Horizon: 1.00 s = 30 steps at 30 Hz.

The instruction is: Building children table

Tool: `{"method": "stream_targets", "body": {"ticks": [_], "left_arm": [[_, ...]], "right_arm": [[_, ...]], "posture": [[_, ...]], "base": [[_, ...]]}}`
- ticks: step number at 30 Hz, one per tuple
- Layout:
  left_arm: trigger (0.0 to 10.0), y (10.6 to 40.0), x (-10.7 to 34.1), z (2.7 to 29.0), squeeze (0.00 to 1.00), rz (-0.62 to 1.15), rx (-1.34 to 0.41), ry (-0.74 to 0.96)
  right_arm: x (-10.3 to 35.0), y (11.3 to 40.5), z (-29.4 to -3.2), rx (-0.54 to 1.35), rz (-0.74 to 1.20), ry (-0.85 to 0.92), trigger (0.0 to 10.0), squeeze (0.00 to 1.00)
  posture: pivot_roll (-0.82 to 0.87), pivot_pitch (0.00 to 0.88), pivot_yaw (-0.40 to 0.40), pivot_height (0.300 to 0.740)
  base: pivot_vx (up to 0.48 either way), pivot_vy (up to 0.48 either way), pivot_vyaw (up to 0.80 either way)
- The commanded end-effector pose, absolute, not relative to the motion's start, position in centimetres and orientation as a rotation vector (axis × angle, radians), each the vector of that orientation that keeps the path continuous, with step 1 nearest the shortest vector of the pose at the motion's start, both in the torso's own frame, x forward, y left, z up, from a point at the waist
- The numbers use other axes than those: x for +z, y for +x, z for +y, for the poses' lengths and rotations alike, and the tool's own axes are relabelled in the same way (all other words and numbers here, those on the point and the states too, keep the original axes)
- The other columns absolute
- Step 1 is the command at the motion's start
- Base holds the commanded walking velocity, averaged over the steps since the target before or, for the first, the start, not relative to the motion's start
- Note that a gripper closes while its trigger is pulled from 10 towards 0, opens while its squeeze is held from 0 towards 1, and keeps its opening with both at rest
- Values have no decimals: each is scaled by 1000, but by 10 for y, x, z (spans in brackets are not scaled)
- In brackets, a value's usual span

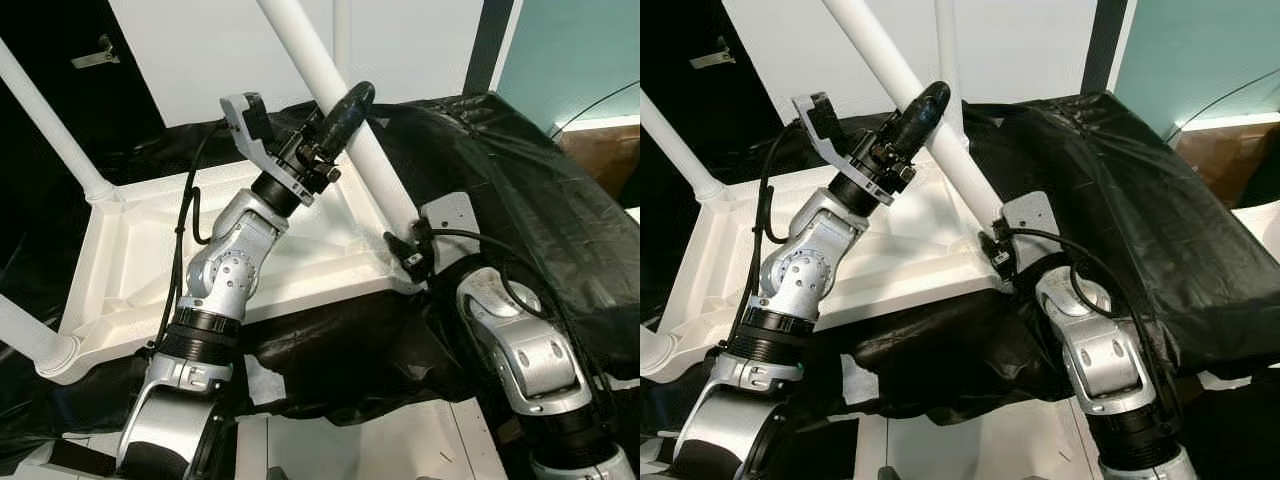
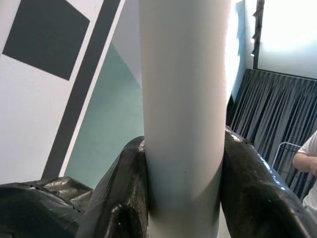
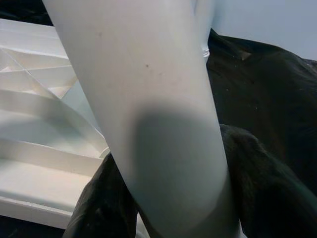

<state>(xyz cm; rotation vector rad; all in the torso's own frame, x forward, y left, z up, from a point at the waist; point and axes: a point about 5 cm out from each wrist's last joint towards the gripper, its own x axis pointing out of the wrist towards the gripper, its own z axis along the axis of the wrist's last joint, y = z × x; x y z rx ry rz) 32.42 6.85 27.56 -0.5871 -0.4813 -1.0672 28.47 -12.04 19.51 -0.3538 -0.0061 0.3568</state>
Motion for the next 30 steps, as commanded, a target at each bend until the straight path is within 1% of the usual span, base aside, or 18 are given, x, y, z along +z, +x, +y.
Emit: {"method": "stream_targets", "body": {"ticks": [1, 6, 7, 8, 9, 10, 11, 15, 16, 17, 21, 22, 23, 24, 27, 28, 30], "left_arm": [[0, 309, 273, 67, 0, -573, -1365, -487], [0, 309, 273, 69, 0, -573, -1356, -480], [1765, 309, 273, 69, 1000, -566, -1361, -487], [1765, 309, 273, 69, 1000, -566, -1361, -487], [7098, 307, 273, 68, 1000, -557, -1387, -493], [7098, 306, 273, 68, 1000, -552, -1406, -497], [10000, 305, 273, 67, 1000, -559, -1408, -489], [10000, 304, 275, 65, 1000, -576, -1408, -482], [9137, 303, 275, 65, 1000, -581, -1415, -488], [0, 302, 275, 65, 1000, -582, -1433, -500], [0, 300, 274, 65, 1000, -584, -1443, -496], [7059, 301, 274, 65, 737, -578, -1438, -488], [7059, 301, 274, 65, 737, -578, -1438, -488], [10000, 300, 273, 64, 620, -573, -1442, -485], [10000, 299, 274, 64, 635, -570, -1451, -487], [10000, 298, 274, 64, 855, -569, -1459, -488], [10000, 298, 274, 64, 855, -569, -1459, -488]], "right_arm": [[197, 287, -118, 369, 0, -335, 0, 0], [199, 289, -116, 377, 2, -329, 0, 0], [199, 289, -116, 376, 1, -329, 0, 0], [199, 289, -116, 376, 1, -329, 0, 0], [200, 289, -117, 372, -1, -330, 0, 0], [201, 290, -117, 370, -3, -331, 0, 0], [201, 290, -118, 367, -4, -332, 0, 0], [201, 290, -119, 362, -5, -340, 0, 0], [201, 290, -119, 362, -5, -346, 0, 0], [201, 290, -119, 362, -4, -351, 0, 0], [200, 289, -120, 366, -3, -356, 0, 0], [200, 289, -120, 366, -1, -357, 0, 0], [200, 289, -120, 366, -1, -357, 0, 0], [200, 289, -120, 367, 1, -359, 0, 0], [199, 289, -120, 369, 3, -366, 0, 0], [199, 289, -119, 376, 3, -381, 0, 0], [199, 289, -119, 376, 3, -381, 0, 0]], "posture": [[-170, 10, 75, 740], [-170, 8, 74, 740], [-173, 8, 75, 740], [-173, 8, 75, 740], [-176, 8, 75, 740], [-176, 8, 75, 740], [-180, 8, 75, 740], [-183, 9, 75, 740], [-186, 9, 75, 740], [-187, 9, 75, 740], [-188, 10, 74, 740], [-188, 10, 74, 740], [-188, 10, 74, 740], [-187, 9, 72, 740], [-186, 8, 71, 740], [-185, 7, 71, 740], [-185, 7, 71, 740]], "base": [[0, 0, 0], [0, 0, 0], [0, 0, 0], [0, 0, 0], [0, 0, 0], [0, 0, 0], [0, 0, 0], [0, 0, 0], [0, 0, 0], [0, 0, 0], [0, 0, 0], [0, 0, 0], [0, 0, 0], [0, 0, 0], [0, 0, 0], [0, 0, 0], [0, 0, 0]]}}
